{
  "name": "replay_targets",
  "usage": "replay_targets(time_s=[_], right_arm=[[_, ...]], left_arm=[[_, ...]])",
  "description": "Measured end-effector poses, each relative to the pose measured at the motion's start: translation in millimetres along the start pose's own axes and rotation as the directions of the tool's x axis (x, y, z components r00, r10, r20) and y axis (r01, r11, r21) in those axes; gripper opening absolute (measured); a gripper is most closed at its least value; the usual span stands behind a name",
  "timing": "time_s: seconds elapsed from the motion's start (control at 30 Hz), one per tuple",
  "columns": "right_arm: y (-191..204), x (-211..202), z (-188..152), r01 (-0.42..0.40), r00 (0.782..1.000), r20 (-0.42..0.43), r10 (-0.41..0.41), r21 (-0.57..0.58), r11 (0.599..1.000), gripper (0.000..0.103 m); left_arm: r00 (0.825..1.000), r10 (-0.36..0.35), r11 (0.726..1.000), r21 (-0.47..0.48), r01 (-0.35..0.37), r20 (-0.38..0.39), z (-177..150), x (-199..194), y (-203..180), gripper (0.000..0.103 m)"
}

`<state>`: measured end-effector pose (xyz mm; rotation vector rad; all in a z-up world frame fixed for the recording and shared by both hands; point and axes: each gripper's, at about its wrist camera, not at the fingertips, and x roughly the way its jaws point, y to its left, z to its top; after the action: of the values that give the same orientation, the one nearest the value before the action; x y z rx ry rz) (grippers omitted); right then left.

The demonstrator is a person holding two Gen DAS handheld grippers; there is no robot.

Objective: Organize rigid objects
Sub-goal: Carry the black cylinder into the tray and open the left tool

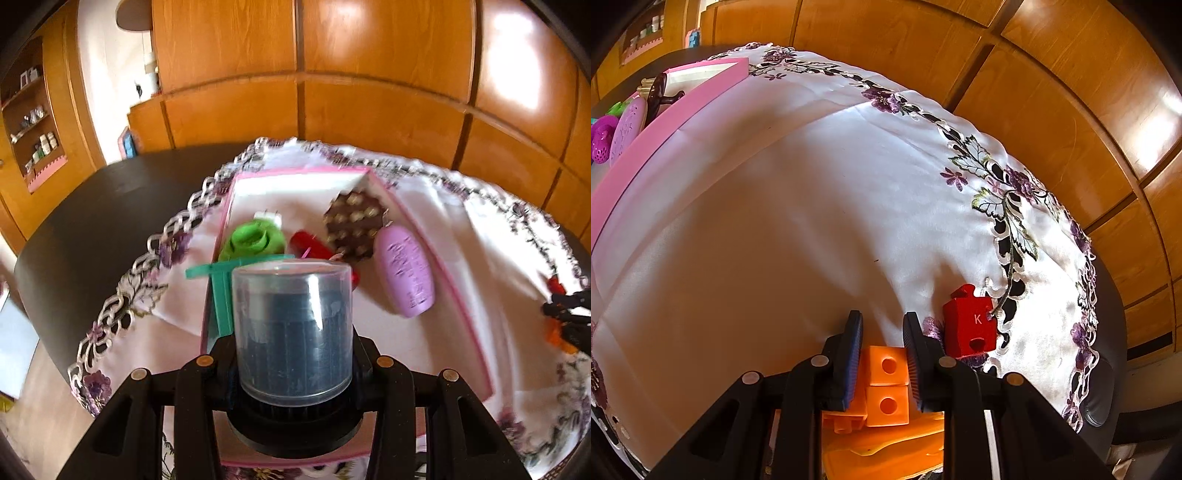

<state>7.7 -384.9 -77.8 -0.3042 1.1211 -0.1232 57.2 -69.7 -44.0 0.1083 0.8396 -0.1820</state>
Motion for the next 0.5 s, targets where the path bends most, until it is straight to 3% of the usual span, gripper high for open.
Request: replay_targets(time_s=[0.13, 0.5], right_arm=[[-0.4, 0.0, 0.0, -0.001, 1.0, 0.0, 0.001, 0.001, 1.0, 0.022], [-0.2, 0.0, 0.0, -0.001, 1.0, 0.001, 0.001, 0.001, 1.0, 0.022]], left_arm=[[1.0, -0.002, 1.0, 0.001, 0.002, -0.021, -2.9, 9.2, 2.6, 0.045], [0.999, 0.011, 0.999, -0.031, -0.009, 0.044, 4.8, -6.7, 8.2, 0.054]])
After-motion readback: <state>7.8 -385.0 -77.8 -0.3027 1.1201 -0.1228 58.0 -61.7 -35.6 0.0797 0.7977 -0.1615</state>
